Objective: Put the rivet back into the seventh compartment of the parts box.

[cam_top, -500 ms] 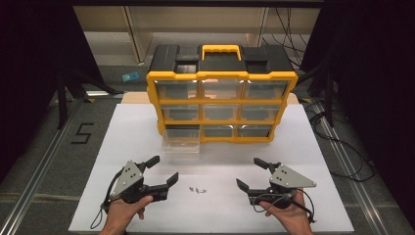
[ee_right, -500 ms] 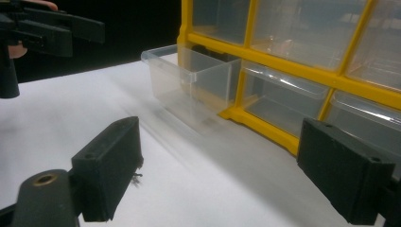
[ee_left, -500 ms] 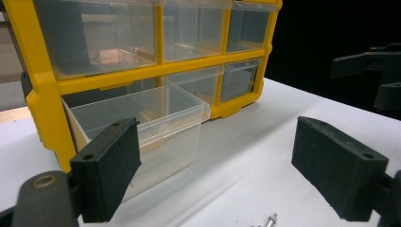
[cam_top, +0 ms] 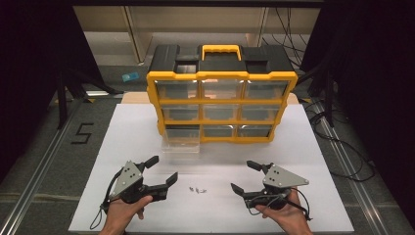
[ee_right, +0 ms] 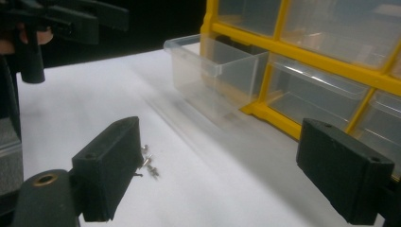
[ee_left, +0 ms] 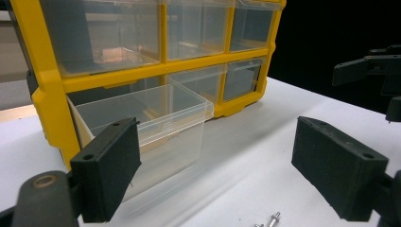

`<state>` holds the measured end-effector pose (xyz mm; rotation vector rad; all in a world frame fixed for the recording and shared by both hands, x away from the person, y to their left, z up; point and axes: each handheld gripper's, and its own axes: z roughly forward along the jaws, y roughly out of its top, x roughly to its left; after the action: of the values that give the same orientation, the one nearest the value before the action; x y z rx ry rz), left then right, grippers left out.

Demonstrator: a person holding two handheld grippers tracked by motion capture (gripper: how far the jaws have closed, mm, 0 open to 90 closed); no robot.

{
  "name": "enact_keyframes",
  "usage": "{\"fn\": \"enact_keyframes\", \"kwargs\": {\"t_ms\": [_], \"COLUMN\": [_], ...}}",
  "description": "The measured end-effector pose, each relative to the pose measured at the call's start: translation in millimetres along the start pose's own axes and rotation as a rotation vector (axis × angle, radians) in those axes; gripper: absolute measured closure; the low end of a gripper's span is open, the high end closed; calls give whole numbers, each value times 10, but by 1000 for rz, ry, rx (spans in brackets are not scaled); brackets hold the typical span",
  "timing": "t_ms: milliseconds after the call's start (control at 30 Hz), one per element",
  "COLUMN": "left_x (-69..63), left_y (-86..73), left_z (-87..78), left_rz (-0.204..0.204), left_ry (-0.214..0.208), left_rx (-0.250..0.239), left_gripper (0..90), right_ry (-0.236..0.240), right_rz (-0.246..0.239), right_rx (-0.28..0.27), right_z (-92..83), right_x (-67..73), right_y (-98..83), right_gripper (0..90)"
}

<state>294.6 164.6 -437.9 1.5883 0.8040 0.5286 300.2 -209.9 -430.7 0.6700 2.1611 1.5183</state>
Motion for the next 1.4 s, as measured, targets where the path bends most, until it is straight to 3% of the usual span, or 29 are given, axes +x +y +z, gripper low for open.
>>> {"fn": "enact_keyframes", "kwargs": {"t_ms": [67,200,233,500,533,767,833,1000,1067,1100,1200,1400], "left_x": [-4,-11,-16,-4,-5,-10,-10,-8,-7,-7,-12,-6], "left_y": [-4,-8,-12,-12,-11,-11,-10,-10,-10,-10,-8,-7], "left_z": [9,22,26,33,32,33,33,34,35,35,32,33], "left_rz": [-3,-3,-1,-5,-3,-2,-2,-4,-3,-3,1,-1], "left_ry": [-1,-3,-3,0,-1,-6,-5,-5,-5,-5,-7,-7], "left_rx": [1,5,7,8,10,11,11,11,13,13,9,10], "left_gripper": [159,159,159,159,159,159,159,159,159,159,159,159], "right_ry": [15,31,49,124,134,185,213,234,262,262,288,323], "right_rz": [-7,-20,-46,-78,-97,-144,-166,-191,-209,-209,-231,-262], "right_rx": [-7,31,66,153,192,284,371,425,488,488,558,622], "right_z": [43,121,192,380,433,620,741,865,945,945,1063,1211], "right_x": [5,22,27,52,57,91,111,134,161,161,195,217], "right_y": [16,63,89,136,153,245,263,275,301,301,328,330], "right_gripper": [156,155,155,169,175,245,259,281,296,296,329,389]}}
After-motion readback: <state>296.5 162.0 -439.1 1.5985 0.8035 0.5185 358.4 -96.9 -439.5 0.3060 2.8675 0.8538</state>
